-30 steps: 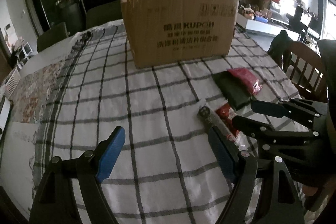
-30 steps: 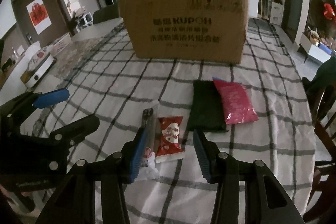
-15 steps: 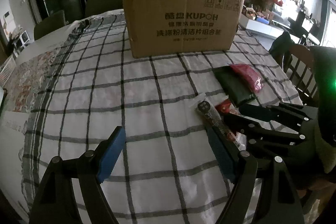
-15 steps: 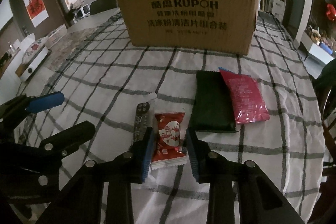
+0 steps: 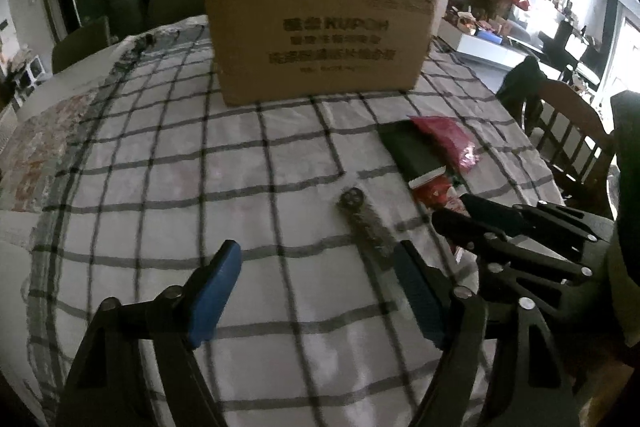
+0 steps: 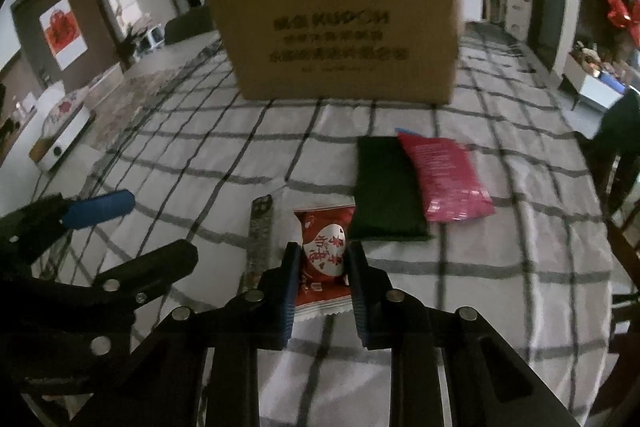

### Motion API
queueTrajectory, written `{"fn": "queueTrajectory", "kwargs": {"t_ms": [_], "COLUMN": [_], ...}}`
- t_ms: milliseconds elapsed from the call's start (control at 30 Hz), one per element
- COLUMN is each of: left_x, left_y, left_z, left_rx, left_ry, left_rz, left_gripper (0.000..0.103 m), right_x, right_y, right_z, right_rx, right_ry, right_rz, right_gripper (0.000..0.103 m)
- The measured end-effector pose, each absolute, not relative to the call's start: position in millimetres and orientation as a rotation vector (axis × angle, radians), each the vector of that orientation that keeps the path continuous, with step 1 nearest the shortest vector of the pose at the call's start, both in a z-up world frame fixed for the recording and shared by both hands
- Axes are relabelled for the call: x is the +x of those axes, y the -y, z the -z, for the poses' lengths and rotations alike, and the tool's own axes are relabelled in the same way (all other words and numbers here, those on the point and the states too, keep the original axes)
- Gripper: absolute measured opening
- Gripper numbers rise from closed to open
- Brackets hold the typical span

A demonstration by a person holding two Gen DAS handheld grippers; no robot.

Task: Organize snacks
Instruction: 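Grasp the dark bar snack with left gripper while right grasps the red-and-white pack, then carry the bar snack and red-and-white pack into the box and open both grippers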

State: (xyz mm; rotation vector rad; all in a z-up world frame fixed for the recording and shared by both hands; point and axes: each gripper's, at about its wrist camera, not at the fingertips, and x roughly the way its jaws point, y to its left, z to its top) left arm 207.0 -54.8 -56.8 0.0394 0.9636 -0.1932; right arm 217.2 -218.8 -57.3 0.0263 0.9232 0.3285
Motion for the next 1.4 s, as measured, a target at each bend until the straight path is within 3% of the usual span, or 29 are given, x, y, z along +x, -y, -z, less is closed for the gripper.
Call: {"fn": "queueTrajectory", "kwargs": {"t_ms": [333,600,733,1400], "left_x": [220.4,228.8,231.6,218.3], "left_y": [77.0,85.1,89.1,71.2], "left_z": [76.7,89.9,90.5,63.5], "left_rx": [-0.071,-0.084,-0.074,-0.066], "left_ry": [-1.02,-1.059,-1.057,-0.94], "left_rz": [0.233,0.204,0.203,0.232], "left_gripper": [0.053,0.044,0.032,0.022], "right_x": [205.1,205.0,205.7,203.6], "right_y": [250.5,253.2,252.0,245.8], "right_z": [53.5,57.3,58.8,41.3], "right_rx": [0.097,0.104,0.114,0.135], "right_ry": [-0.881,-0.864,-0.864,-0.835], "right_rz": [-0.255,-0.258,-0.272,-0.285], "right_gripper": [0.024,0.024,0.024,0.024]}}
